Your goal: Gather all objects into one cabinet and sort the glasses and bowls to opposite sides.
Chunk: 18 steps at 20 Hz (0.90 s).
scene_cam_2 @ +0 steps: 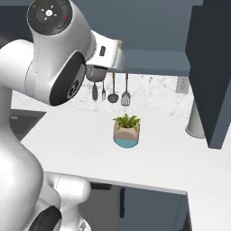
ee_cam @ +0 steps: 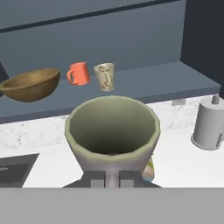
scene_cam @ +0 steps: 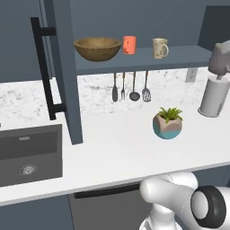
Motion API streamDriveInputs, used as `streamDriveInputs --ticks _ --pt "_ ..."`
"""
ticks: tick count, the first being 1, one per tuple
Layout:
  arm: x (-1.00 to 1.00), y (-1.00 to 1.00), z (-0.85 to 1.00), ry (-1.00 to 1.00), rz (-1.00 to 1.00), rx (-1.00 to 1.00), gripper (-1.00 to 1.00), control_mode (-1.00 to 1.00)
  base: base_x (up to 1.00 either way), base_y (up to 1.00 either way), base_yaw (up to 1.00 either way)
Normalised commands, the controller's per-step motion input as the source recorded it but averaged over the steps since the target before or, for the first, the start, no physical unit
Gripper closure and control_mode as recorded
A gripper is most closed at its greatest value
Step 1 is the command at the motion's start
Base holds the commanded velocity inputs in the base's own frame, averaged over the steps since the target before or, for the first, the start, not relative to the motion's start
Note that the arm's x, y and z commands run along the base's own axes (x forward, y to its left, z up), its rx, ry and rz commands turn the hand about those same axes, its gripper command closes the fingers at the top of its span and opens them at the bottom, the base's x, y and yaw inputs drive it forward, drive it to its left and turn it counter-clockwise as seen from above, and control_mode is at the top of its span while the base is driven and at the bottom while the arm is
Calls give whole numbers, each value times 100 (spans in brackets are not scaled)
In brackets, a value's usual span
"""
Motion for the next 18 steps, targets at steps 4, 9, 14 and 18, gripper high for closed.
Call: streamDriveInputs --ticks 4,9,14,18 --pt "83 -14 0 -2 -4 0 100 -100 0 0 0" --pt "47 5 0 9 0 -6 100 -100 0 0 0" --pt "91 -6 2 2 -3 -7 100 -100 0 0 0" --pt "91 -2 1 0 -6 -5 100 -100 0 0 0"
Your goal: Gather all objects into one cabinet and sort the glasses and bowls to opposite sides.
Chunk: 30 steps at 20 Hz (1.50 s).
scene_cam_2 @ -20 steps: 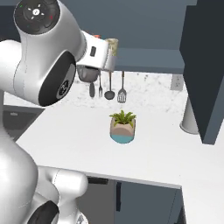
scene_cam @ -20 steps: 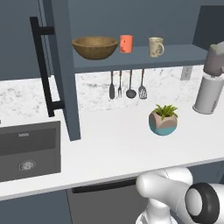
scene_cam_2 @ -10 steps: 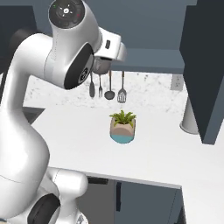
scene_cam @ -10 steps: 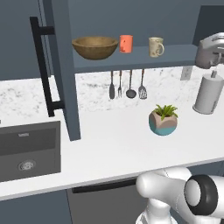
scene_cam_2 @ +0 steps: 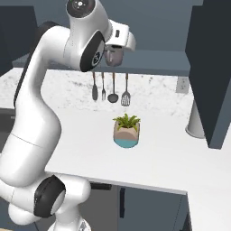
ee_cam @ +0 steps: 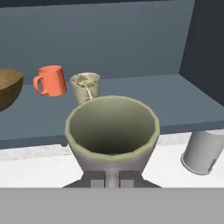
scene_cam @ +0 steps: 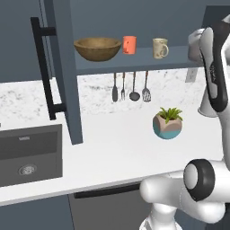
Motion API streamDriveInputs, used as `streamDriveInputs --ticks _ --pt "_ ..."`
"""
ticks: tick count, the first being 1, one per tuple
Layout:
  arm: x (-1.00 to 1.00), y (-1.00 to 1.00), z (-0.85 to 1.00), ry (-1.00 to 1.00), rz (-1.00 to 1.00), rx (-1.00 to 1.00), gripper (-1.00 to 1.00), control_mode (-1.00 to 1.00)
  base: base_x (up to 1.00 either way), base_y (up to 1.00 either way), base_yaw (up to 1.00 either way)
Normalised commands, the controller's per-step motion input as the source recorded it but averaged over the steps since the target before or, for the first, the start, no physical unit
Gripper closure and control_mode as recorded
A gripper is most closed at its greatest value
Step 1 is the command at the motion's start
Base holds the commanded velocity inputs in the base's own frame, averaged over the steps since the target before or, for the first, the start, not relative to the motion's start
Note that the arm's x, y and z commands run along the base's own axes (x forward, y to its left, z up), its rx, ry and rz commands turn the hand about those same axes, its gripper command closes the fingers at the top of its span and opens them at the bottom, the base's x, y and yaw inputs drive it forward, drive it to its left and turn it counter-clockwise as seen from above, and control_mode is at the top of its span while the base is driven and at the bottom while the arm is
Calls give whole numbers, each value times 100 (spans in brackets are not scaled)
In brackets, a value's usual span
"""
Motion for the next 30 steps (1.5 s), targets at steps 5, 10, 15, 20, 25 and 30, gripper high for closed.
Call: streamDriveInputs --ticks 5,10,15,20,25,30 --pt "79 -10 0 0 -6 -2 100 -100 0 0 0" --pt "52 -13 0 2 -2 0 100 -100 0 0 0" --pt "34 -12 0 1 0 1 100 -100 0 0 0" --pt "44 -18 -10 1 0 0 100 -100 0 0 0" --pt "47 -14 -20 2 0 0 100 -100 0 0 0" --pt "47 -7 -2 0 0 0 100 -100 0 0 0"
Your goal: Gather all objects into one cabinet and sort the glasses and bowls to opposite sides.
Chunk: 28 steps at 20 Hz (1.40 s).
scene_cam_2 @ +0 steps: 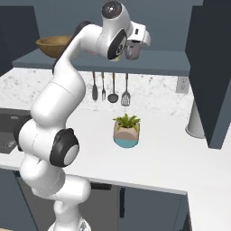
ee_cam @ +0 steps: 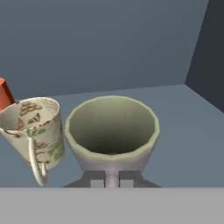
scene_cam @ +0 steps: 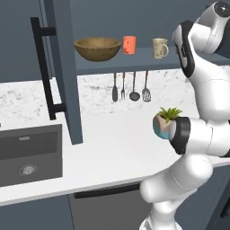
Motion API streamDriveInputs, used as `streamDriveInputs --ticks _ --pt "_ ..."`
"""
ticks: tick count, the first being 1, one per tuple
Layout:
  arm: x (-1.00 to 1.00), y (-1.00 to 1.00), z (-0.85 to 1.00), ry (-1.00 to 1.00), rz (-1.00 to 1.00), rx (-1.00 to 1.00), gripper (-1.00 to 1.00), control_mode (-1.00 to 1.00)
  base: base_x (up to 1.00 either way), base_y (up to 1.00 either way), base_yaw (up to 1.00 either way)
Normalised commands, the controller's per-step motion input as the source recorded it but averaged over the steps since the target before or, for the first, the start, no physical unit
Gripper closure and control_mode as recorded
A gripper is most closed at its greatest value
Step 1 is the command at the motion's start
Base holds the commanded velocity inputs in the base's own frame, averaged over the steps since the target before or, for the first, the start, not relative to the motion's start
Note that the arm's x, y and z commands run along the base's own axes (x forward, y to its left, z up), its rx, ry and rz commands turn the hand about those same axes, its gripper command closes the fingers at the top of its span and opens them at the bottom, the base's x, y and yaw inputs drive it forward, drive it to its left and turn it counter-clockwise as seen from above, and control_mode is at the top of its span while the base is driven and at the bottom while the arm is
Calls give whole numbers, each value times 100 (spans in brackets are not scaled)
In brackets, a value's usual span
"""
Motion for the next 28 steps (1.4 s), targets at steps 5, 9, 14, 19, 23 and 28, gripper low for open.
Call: streamDriveInputs --ticks 5,9,14,19,23,28 --pt "34 0 -9 1 0 0 100 -100 0 0 0" --pt "19 0 -26 1 0 0 100 -100 0 0 0" --pt "23 0 -12 1 0 0 100 -100 0 0 0" --pt "27 -2 -8 1 0 0 100 -100 0 0 0" --pt "33 -19 -13 2 0 0 100 -100 0 0 0" --pt "30 -19 -13 2 0 0 100 -100 0 0 0"
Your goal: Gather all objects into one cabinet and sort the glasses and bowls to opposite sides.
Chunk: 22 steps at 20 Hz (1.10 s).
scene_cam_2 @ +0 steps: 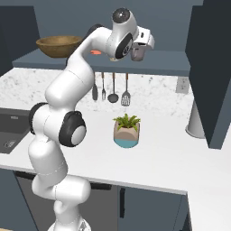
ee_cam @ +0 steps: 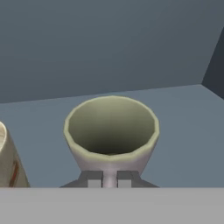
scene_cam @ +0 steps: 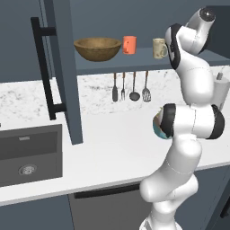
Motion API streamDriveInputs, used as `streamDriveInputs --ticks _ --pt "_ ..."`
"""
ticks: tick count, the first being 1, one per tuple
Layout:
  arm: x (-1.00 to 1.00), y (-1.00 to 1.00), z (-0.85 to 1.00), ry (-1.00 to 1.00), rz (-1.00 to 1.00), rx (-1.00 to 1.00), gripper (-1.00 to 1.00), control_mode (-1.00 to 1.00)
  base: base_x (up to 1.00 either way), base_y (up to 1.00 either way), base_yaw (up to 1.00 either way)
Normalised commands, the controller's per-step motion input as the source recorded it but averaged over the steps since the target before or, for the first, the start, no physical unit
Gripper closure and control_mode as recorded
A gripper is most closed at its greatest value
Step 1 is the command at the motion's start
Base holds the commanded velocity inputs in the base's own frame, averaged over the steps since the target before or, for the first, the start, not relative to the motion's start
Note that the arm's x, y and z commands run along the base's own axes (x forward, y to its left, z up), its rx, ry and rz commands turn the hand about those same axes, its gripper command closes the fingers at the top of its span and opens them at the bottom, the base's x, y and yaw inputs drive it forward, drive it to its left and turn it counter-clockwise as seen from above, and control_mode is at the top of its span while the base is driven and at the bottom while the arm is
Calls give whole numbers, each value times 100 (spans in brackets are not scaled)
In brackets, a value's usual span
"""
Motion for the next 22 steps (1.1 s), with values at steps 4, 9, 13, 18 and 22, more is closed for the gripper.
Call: streamDriveInputs --ticks 4,9,13,18,22 --pt "6 0 -23 5 0 0 100 -100 0 0 0" --pt "6 0 -24 6 0 0 100 -100 0 0 0" --pt "5 0 -24 7 0 1 100 -100 0 0 0" --pt "0 0 -7 2 0 1 100 -100 0 0 0" --pt "-3 0 -4 0 0 4 100 -100 0 0 0"
